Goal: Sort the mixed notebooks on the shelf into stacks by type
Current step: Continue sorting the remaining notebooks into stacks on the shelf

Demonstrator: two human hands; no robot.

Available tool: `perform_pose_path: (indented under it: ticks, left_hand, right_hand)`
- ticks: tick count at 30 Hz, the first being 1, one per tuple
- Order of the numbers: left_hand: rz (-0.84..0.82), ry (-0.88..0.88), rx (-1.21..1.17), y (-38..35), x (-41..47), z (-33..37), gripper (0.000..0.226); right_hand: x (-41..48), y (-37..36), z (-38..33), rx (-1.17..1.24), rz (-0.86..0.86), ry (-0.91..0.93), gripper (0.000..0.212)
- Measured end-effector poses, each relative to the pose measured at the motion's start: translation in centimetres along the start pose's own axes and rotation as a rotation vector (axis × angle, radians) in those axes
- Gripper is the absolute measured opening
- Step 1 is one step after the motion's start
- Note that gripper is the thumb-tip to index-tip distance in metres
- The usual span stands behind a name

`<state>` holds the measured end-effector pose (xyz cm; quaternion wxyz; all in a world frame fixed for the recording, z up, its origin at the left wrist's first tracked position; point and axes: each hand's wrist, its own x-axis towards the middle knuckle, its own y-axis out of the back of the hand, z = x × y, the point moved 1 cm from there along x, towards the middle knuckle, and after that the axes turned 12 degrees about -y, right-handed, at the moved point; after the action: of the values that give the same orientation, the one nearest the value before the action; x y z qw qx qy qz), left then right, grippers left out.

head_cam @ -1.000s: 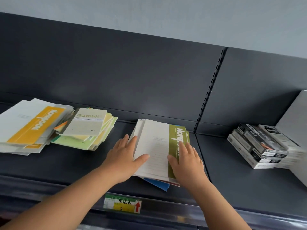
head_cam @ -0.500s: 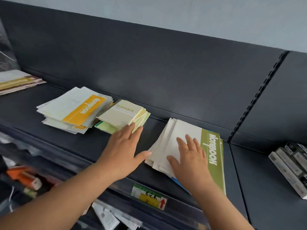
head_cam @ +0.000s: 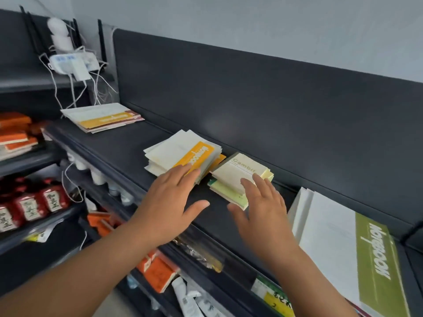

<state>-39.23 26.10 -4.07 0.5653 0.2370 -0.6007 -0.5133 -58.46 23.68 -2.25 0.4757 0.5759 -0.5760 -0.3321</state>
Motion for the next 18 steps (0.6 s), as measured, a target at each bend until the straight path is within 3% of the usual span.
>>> perform_pose_path:
  ticks: [8, 13, 18]
  left_hand:
    - [-0.007, 0.197, 0.105, 4.1, -4.9, -10.9, 0.080]
    - [-0.029, 0.294, 0.212, 7.6, -8.7, -18.7, 0.088]
    - [-0.045, 0.400, 0.259, 11.1, -12.7, -24.5, 0.077]
  right_hand:
    - [2.4, -4.1, -10.8, -0.035, -0.064, 0.147, 0.064]
    - [3.7, -7.4, -19.3, -0.023, -0.129, 0.245, 0.065]
    - [4.2, -10.3, -26.5, -0.017, -0.176, 0.321, 0.066]
